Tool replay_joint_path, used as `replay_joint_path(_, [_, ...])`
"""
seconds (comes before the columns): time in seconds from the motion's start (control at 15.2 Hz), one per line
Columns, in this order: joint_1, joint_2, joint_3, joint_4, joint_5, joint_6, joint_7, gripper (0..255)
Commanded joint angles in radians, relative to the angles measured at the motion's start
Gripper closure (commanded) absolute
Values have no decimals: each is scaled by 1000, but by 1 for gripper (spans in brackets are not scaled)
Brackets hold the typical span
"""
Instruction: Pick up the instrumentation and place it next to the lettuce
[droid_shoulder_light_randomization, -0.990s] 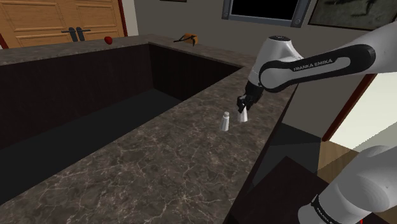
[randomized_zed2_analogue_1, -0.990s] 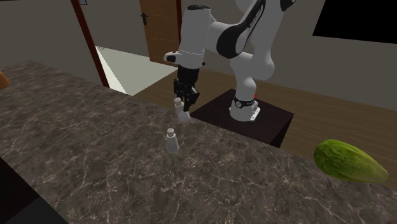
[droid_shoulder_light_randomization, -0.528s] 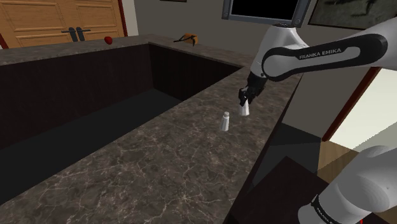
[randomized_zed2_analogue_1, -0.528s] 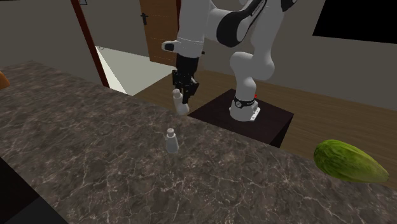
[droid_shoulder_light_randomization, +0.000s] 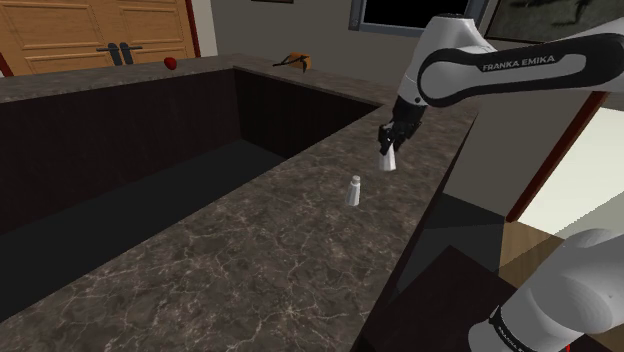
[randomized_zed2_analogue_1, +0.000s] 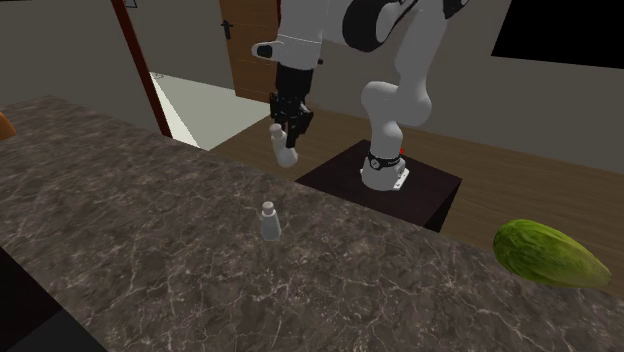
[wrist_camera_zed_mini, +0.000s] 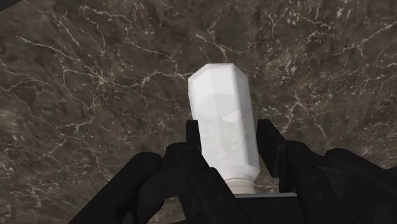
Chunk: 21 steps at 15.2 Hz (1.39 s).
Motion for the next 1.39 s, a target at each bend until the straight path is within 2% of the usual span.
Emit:
replay_joint_path(0.0, [9,-9,18,3,4,-13,24,255])
replay_joint_path(0.66, [94,-28,215,11,47,-44,276,255])
replay_joint_path(1.32, [150,69,426,132,49,-77,544,255])
